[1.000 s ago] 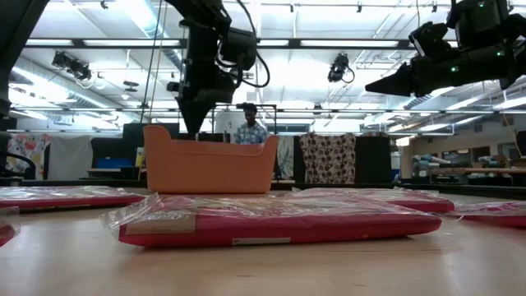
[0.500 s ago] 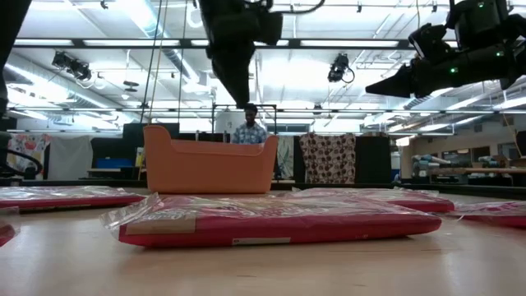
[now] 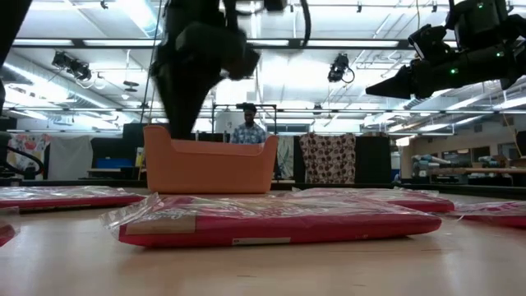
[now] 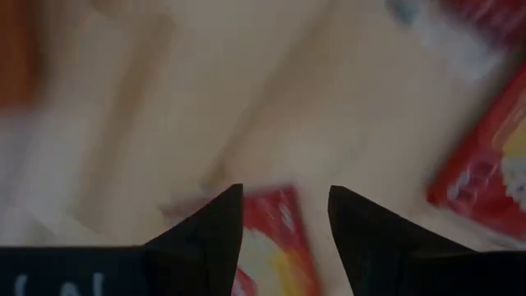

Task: Sort popcorn bags into baskets
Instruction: Put the red popcorn pack into the orange bin

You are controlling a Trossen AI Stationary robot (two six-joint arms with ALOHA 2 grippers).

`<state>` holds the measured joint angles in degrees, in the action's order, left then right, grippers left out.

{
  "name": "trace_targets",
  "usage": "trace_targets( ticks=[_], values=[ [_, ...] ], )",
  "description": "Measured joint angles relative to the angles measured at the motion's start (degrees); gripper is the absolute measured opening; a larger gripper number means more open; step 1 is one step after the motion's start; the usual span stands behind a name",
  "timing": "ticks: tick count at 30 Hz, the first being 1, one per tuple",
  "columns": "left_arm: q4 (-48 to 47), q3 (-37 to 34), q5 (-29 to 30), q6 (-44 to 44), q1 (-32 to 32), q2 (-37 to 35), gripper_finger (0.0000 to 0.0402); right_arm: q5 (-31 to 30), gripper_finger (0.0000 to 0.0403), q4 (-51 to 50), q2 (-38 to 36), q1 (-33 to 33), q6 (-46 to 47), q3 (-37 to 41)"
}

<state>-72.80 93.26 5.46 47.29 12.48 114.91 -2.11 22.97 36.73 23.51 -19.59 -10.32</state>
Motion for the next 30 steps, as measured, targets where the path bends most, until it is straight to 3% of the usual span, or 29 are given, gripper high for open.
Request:
trace_targets(
  ticks=[6,11,17,24,30],
  values=[
    [-6.09,-0.03,-14.84,7.08,-0.14,6.82,0.0183,0.0,0.0079,0.13,0.0,0.0,-0.09,0.0],
    [-10.12,-0.06,-20.48,7.68,-0.12,10.04,0.0183,0.02,0.0079,0.17,0.0,-0.01,-0.09,0.0],
    [-9.75,0.05,-21.91,8.96,0.3,11.36,0.0183,0.02,0.0079,0.21,0.0,0.0,-0.09,0.01],
    [-9.18,-0.74,-18.23,8.95,1.32,12.26,0.0183,0.03,0.0079,0.13,0.0,0.0,-0.09,0.0],
    [-7.26,-5.25,-21.24,10.64,3.26,12.27,0.0183,0.02,0.0079,0.15,0.0,0.0,-0.09,-0.01]
  ],
)
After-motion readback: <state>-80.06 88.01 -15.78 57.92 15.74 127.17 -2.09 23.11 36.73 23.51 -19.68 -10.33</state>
